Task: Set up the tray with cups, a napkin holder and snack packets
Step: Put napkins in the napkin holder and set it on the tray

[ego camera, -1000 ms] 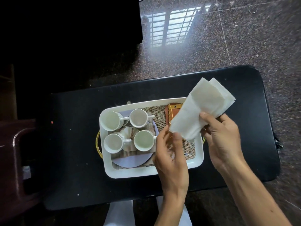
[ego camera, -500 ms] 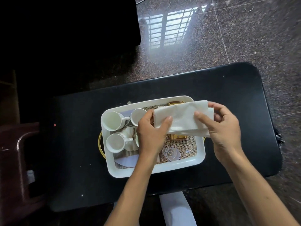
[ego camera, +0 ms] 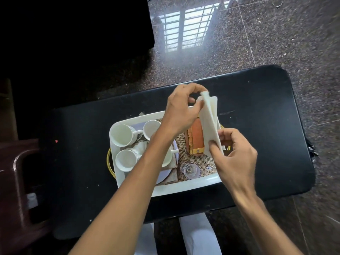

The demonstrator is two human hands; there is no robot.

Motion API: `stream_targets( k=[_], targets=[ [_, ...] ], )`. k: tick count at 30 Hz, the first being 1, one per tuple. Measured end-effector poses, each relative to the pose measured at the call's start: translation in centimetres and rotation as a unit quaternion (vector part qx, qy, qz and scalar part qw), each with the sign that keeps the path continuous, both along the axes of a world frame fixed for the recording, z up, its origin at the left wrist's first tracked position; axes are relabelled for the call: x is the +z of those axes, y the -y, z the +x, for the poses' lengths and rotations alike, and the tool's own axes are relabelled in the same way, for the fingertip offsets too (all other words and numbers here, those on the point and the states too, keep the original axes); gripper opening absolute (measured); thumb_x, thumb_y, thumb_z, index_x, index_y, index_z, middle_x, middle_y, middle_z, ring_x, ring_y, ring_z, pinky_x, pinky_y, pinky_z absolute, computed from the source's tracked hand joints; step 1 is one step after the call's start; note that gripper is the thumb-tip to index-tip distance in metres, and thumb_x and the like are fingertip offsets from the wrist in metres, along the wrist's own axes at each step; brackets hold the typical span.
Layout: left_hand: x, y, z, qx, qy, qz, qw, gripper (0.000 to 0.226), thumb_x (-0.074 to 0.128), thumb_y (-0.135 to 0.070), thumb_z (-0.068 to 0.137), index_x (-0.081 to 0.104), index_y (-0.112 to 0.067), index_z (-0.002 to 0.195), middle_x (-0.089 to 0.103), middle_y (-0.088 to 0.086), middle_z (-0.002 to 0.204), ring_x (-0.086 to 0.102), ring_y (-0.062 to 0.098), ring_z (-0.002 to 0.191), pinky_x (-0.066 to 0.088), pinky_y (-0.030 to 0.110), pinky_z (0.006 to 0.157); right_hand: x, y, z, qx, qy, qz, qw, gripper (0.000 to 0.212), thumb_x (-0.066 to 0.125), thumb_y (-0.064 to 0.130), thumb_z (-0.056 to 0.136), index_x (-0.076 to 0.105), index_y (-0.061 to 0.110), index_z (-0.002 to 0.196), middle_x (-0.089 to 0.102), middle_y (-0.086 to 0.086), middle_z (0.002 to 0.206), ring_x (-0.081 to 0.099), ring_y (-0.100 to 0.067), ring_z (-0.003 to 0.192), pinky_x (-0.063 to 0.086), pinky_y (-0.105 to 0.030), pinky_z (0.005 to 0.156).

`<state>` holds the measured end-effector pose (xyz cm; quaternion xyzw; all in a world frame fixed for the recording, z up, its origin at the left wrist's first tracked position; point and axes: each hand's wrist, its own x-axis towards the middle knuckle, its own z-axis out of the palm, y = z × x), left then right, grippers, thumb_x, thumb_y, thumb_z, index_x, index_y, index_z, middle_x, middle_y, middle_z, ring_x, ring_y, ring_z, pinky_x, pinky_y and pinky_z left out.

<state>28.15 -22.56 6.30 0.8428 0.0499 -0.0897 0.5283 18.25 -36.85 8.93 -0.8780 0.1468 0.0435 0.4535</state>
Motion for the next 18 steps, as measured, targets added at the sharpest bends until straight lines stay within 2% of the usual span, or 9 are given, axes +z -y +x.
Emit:
stream_targets(
  k=[2, 4, 6, 8, 10, 13, 18],
  targets=[
    [0.0, -0.1, 0.1, 0.012, -0.028, -0.03, 0.999, 0.018, 0.062, -0.023, 0.1, 0.071, -0.02, 0.115, 0.075, 0.0, 0.097, 0.073, 0.006, 0.079, 0.06, 0.025, 0.074, -0.7, -0.6, -0.3, -0.011, 0.015, -0.01, 1.0, 0.016, 0.072, 0.012, 0.085, 0.065, 0.023, 0.093, 0.066, 0.01, 0.089, 0.062, 0.0, 0.084, 0.046, -0.007, 0.061],
    [0.1, -0.2, -0.1, 0.023, -0.052, -0.039, 0.998, 0.023, 0.056, -0.041, 0.102, 0.07, -0.026, 0.113, 0.076, -0.006, 0.088, 0.074, 0.004, 0.076, 0.064, 0.034, 0.074, -1.3, -1.0, -0.4, -0.024, 0.019, -0.007, 1.0, 0.015, 0.071, 0.011, 0.085, 0.064, 0.022, 0.092, 0.065, 0.009, 0.088, 0.061, 0.001, 0.085, 0.044, -0.004, 0.061],
    [0.2, -0.3, -0.3, 0.013, -0.057, 0.008, 0.998, 0.032, 0.059, -0.057, 0.096, 0.073, -0.03, 0.107, 0.075, -0.007, 0.088, 0.073, 0.008, 0.08, 0.063, 0.039, 0.079, -1.7, -1.3, -0.4, -0.028, 0.018, -0.001, 0.999, 0.016, 0.071, 0.009, 0.085, 0.064, 0.021, 0.092, 0.065, 0.007, 0.089, 0.06, 0.003, 0.086, 0.043, -0.003, 0.062],
    [0.2, -0.4, -0.5, 0.0, -0.047, 0.081, 0.996, 0.044, 0.063, -0.066, 0.088, 0.074, -0.029, 0.109, 0.074, -0.007, 0.094, 0.069, 0.009, 0.082, 0.06, 0.037, 0.083, -2.0, -1.5, -0.4, -0.013, 0.018, -0.011, 1.0, 0.016, 0.07, 0.007, 0.084, 0.065, 0.019, 0.094, 0.064, 0.005, 0.089, 0.059, 0.004, 0.086, 0.043, -0.003, 0.063],
    [0.3, -0.5, -0.5, -0.008, -0.041, 0.119, 0.992, 0.052, 0.065, -0.068, 0.085, 0.074, -0.025, 0.113, 0.073, -0.004, 0.101, 0.069, 0.011, 0.087, 0.059, 0.036, 0.086, -2.0, -1.6, -0.3, 0.003, 0.028, -0.028, 0.999, 0.017, 0.07, 0.007, 0.083, 0.065, 0.018, 0.096, 0.064, 0.005, 0.09, 0.058, 0.005, 0.085, 0.042, -0.003, 0.066],
    [0.9, -0.7, -0.5, -0.01, -0.037, 0.092, 0.995, 0.045, 0.067, -0.062, 0.087, 0.075, -0.022, 0.105, 0.075, -0.004, 0.101, 0.072, 0.009, 0.082, 0.062, 0.037, 0.081, -1.7, -1.8, -0.5, 0.008, 0.069, -0.037, 0.997, 0.016, 0.069, 0.012, 0.082, 0.066, 0.018, 0.097, 0.062, 0.006, 0.089, 0.058, 0.004, 0.084, 0.041, -0.002, 0.068],
    [0.9, -0.6, -0.6, 0.031, -0.029, 0.104, 0.994, 0.033, 0.072, -0.044, 0.09, 0.074, -0.023, 0.115, 0.07, -0.013, 0.096, 0.068, -0.005, 0.071, 0.059, 0.023, 0.073, -2.6, -2.2, -0.7, 0.048, 0.027, -0.061, 0.997, 0.021, 0.071, 0.006, 0.083, 0.066, 0.014, 0.101, 0.062, 0.003, 0.091, 0.058, -0.006, 0.082, 0.047, -0.012, 0.073]
  ],
)
